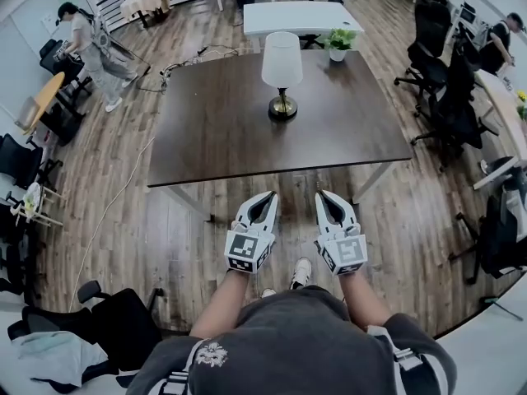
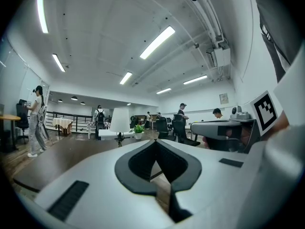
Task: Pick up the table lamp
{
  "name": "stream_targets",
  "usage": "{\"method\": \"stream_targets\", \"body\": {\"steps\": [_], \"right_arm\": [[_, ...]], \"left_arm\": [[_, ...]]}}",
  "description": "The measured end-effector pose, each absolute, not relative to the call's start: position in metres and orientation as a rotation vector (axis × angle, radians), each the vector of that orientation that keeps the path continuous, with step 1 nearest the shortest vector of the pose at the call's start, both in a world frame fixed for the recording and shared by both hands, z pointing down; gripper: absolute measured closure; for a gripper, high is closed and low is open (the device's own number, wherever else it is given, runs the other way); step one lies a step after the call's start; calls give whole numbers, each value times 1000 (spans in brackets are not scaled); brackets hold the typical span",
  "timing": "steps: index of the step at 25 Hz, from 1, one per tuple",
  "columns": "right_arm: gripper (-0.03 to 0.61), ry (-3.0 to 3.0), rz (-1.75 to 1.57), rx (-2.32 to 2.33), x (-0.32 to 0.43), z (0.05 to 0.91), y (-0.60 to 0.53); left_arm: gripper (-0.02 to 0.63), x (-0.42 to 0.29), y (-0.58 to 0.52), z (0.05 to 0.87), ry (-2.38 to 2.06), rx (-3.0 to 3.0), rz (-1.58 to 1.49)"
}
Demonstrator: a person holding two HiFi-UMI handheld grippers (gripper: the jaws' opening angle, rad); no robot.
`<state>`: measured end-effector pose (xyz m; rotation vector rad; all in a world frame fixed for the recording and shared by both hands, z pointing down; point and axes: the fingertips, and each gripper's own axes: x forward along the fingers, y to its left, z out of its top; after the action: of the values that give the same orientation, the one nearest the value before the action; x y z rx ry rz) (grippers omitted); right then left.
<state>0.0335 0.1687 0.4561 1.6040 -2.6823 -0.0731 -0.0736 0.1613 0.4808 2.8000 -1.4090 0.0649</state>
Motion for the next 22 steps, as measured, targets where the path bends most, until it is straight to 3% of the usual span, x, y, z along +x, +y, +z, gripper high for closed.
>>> {"method": "stream_targets", "body": {"steps": [22], "right_arm": [[554,-2751,-25,1500,80,471,50]], "left_arm": [[606,-19,40,499,-1491,2731,117]]}}
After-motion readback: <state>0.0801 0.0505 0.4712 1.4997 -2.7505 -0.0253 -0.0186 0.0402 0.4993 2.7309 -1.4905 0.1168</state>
